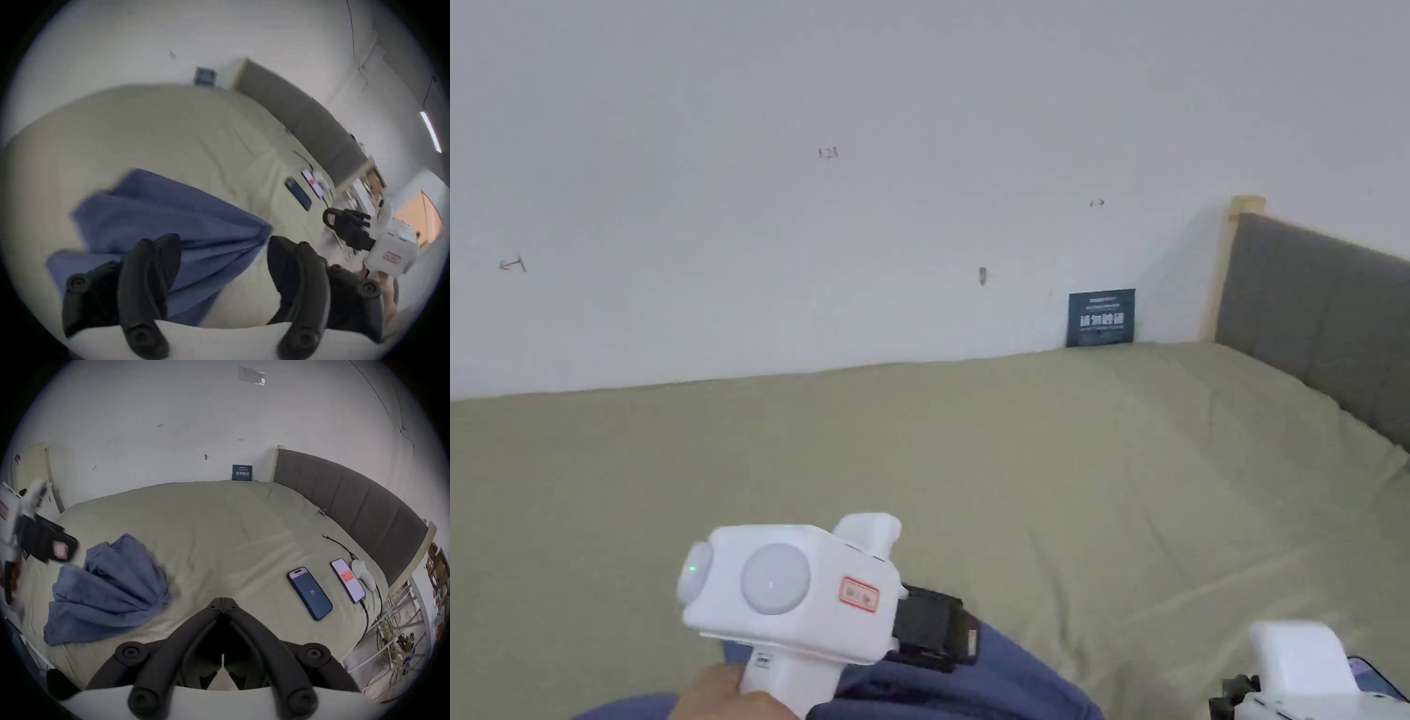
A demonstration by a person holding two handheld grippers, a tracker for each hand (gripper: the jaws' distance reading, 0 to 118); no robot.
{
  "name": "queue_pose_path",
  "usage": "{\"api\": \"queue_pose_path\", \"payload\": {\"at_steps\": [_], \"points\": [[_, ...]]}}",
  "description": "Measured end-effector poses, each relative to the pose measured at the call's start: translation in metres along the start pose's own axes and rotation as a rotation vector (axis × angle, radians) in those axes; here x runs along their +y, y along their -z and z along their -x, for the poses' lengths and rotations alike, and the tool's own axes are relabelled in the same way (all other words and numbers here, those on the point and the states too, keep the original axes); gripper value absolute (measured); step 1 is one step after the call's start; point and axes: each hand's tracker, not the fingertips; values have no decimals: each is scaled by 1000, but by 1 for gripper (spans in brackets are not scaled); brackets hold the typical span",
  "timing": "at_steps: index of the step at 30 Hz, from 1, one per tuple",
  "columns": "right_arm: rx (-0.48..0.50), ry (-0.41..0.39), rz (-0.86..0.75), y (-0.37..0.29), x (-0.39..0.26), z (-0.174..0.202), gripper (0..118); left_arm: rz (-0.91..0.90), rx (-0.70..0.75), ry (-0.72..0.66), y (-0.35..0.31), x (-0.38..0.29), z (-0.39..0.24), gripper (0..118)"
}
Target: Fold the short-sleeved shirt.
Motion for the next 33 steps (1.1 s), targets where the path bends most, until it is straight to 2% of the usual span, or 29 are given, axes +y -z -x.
{"api": "queue_pose_path", "payload": {"at_steps": [1, 4, 5, 9, 13, 17, 21, 22, 25, 26, 33], "points": [[7, -16, -4, 0, 3, 5, 0, -50, 53, -21, -29, -10, 16, 47], [38, -40, -16, 2, 9, 19, 0, -137, 232, -95, -94, -47, 60, 25], [48, -47, -18, 3, 10, 24, 0, -154, 298, -115, -110, -61, 70, 3], [99, -65, -15, 8, 12, 46, 0, -151, 373, -235, -157, -123, 107, 0], [131, -78, 9, 16, 11, 65, 0, -136, 363, -339, -165, -156, 130, 0], [136, -101, 9, 17, 11, 72, 0, -104, 370, -348, -147, -147, 149, 0], [130, -89, 18, 21, 12, 64, 0, -44, 353, -413, -110, -113, 180, 1], [121, -88, 22, 22, 12, 61, 0, -27, 356, -419, -98, -104, 188, 8], [96, -94, 36, 30, 11, 53, 0, 48, 436, -444, -61, -80, 211, 91], [92, -96, 41, 32, 11, 51, 0, 76, 437, -449, -48, -75, 219, 106], [52, -88, 71, 50, 10, 36, 0, 180, 431, -436, 20, -60, 245, 104]]}}
